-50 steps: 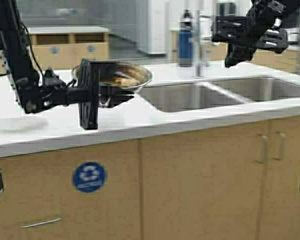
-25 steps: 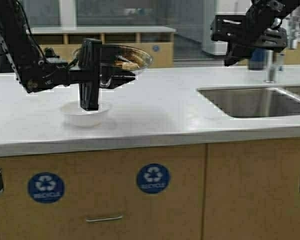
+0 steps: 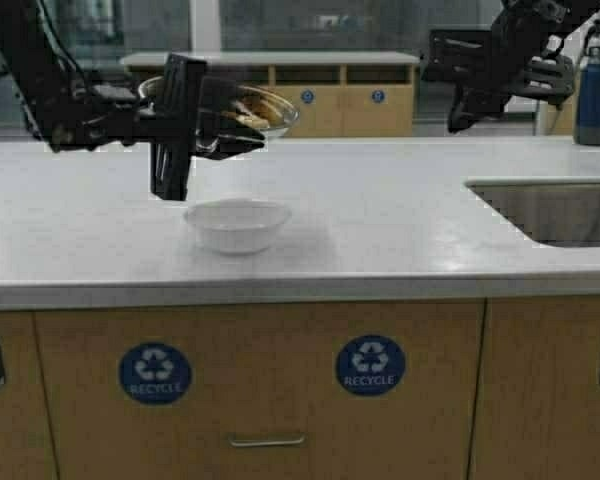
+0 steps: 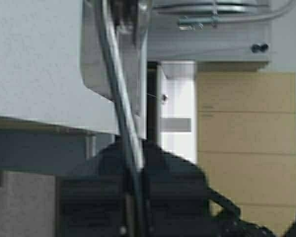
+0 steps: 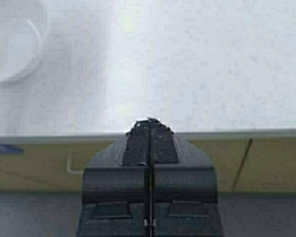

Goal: Add oil to the pan and cook the shrimp and serve it

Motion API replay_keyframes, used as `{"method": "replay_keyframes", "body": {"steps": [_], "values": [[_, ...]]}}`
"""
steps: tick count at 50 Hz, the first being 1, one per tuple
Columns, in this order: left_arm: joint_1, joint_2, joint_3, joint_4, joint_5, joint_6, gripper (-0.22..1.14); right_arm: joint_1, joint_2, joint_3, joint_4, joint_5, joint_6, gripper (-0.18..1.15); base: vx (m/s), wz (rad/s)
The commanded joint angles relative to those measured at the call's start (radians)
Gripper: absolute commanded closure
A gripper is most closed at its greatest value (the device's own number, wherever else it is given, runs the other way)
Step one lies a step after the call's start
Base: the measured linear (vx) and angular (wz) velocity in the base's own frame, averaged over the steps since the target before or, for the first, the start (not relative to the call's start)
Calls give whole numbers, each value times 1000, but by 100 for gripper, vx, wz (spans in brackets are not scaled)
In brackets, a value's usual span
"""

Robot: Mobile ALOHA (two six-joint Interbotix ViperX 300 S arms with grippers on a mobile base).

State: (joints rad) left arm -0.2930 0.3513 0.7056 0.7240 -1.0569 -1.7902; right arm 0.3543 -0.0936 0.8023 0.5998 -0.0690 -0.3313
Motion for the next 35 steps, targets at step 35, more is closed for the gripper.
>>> {"method": "replay_keyframes", "body": {"steps": [35], "values": [[-2, -206, -46, 32, 588, 190, 89, -2, 11, -5, 3, -37, -2, 90, 1, 2]]}}
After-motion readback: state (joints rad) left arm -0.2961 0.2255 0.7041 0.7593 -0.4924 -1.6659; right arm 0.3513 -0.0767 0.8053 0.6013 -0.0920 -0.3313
